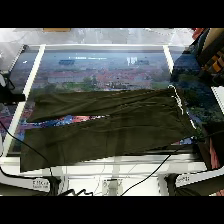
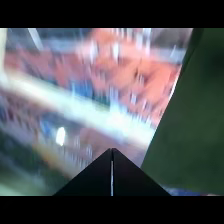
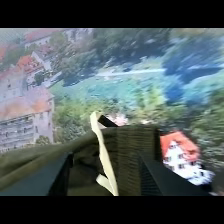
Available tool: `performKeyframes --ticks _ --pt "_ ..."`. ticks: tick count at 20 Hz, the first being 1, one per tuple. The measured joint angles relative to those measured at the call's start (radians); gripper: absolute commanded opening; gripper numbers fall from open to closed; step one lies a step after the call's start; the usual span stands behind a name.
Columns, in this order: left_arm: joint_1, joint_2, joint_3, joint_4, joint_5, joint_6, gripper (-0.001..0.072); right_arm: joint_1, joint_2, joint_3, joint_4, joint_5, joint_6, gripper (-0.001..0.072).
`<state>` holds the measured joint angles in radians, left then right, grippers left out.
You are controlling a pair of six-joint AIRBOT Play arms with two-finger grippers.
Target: Fold the clothes and pants, and hang the long-sleeved shirts on hangers.
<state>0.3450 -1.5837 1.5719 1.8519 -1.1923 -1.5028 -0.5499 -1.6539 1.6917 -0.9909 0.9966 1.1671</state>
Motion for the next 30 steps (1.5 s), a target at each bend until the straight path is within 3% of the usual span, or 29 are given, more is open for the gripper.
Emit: performKeyframes --ticks 1,2,6,10,14,15,16,17,22,24,25,29,30 --pt "-0.001 0.031 0.0 -0.034 0.029 0.008 0.0018 -0.012 0.021 0.009 -0.02 0.032 0.0 0.0146" --pt "-0.003 0.064 0.0 -0.084 0.055 0.019 0.0017 -0.024 0.04 0.015 -0.043 0.071 0.0 0.0043" --pt "-0.027 0.173 -0.002 -0.293 0.109 0.098 0.0017 -0.086 0.102 0.018 -0.113 0.286 0.036 0.0033" --pt "-0.056 0.253 -0.019 -0.381 0.119 0.134 0.0017 -0.167 0.188 -0.08 -0.137 0.492 0.053 0.0034" --pt "-0.081 0.34 -0.082 -0.416 0.132 0.143 0.0018 -0.277 0.368 -0.359 -0.155 0.505 0.04 0.0037" --pt "-0.086 0.359 -0.1 -0.419 0.137 0.146 0.0018 -0.304 0.416 -0.447 -0.156 0.494 0.032 0.0091" --pt "-0.088 0.374 -0.114 -0.423 0.139 0.146 0.0018 -0.326 0.455 -0.526 -0.156 0.48 0.027 0.0247" --pt "-0.09 0.385 -0.124 -0.425 0.146 0.147 0.0017 -0.347 0.491 -0.613 -0.156 0.457 0.027 0.0342" --pt "-0.095 0.408 -0.149 -0.459 0.153 0.149 0.0018 -0.393 0.57 -0.961 -0.1 0.263 0.091 0.0363" --pt "-0.095 0.412 -0.151 -0.476 0.154 0.15 0.0018 -0.398 0.578 -1.048 -0.042 0.157 0.113 0.0525" --pt "-0.095 0.412 -0.152 -0.481 0.155 0.15 0.0018 -0.4 0.58 -1.081 -0.021 0.101 0.13 0.0536" --pt "-0.095 0.412 -0.154 -0.493 0.156 0.15 0.0031 -0.403 0.547 -1.143 0.021 -0.05 0.18 0.0505" --pt "-0.095 0.41 -0.154 -0.496 0.156 0.15 0.013 -0.403 0.53 -1.149 0.028 -0.074 0.18 0.0486"
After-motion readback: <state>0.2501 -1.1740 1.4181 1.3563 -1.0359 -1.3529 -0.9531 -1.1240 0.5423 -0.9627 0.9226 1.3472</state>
